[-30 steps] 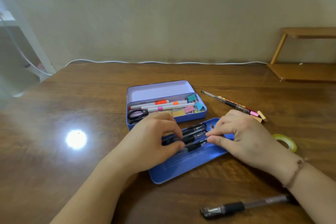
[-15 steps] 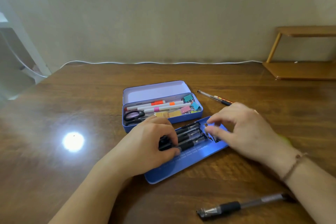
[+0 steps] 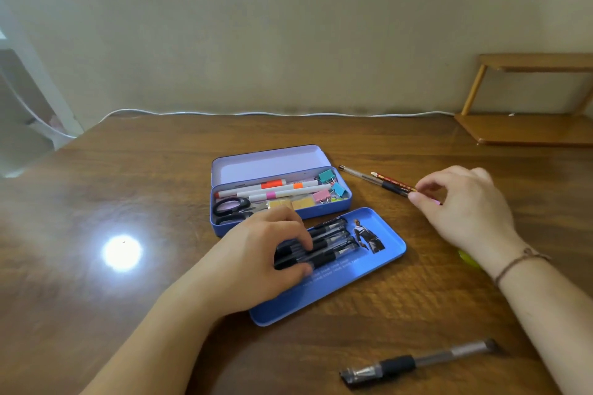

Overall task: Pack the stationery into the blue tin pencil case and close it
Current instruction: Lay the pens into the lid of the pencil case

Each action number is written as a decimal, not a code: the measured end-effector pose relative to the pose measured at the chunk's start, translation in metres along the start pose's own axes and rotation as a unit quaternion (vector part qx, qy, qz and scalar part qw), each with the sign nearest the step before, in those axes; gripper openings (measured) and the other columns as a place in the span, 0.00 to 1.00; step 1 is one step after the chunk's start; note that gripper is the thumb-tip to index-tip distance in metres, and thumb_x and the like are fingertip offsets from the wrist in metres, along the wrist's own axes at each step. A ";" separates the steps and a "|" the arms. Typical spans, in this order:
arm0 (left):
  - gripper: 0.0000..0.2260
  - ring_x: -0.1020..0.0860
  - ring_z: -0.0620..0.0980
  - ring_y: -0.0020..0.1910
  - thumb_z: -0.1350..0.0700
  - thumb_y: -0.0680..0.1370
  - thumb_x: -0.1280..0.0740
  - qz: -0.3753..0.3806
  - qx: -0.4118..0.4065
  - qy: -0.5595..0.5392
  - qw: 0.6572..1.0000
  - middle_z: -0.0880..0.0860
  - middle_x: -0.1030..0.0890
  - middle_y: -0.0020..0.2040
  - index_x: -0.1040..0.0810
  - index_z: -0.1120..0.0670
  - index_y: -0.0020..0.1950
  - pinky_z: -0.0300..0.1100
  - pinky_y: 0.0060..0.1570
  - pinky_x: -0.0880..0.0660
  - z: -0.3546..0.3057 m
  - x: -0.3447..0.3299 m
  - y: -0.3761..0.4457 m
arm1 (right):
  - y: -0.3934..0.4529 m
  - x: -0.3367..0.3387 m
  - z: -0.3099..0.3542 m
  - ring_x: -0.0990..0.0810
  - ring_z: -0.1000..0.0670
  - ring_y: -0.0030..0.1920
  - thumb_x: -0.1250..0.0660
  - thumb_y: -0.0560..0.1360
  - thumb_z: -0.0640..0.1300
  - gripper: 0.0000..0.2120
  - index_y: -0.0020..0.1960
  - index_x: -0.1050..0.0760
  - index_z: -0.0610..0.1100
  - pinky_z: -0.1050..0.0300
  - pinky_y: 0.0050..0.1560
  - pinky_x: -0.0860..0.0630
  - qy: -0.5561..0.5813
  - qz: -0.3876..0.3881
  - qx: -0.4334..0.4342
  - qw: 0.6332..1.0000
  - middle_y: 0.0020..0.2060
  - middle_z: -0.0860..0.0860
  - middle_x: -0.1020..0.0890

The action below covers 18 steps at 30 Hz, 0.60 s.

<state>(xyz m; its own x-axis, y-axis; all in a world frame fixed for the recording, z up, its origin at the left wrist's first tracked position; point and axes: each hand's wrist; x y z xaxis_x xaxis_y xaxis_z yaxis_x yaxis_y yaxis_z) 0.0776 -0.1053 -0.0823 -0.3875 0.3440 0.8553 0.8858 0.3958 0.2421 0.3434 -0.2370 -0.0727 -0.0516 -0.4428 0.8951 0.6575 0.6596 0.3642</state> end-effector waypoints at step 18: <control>0.08 0.20 0.44 0.44 0.55 0.78 0.37 -0.249 0.048 -0.299 0.920 0.50 0.17 0.46 0.19 0.54 0.52 0.36 0.45 0.25 -0.012 0.017 0.008 | -0.021 0.042 0.013 0.21 0.58 0.42 0.39 0.78 0.58 0.07 0.50 0.24 0.59 0.67 0.43 0.26 0.391 -0.173 0.086 0.900 0.39 0.59 0.20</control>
<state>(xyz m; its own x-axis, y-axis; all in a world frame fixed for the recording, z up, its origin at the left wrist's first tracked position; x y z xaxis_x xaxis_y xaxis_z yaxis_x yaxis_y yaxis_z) 0.0810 -0.1067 -0.0602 -0.8356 0.4956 0.2372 0.5452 0.6948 0.4690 0.3174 -0.2616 -0.0396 0.3587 -0.8870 0.2906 0.5744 0.4552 0.6803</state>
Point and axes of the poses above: each hand's wrist, its own y-axis towards the middle knuckle, its own x-axis out of the back of the hand, z = x × y
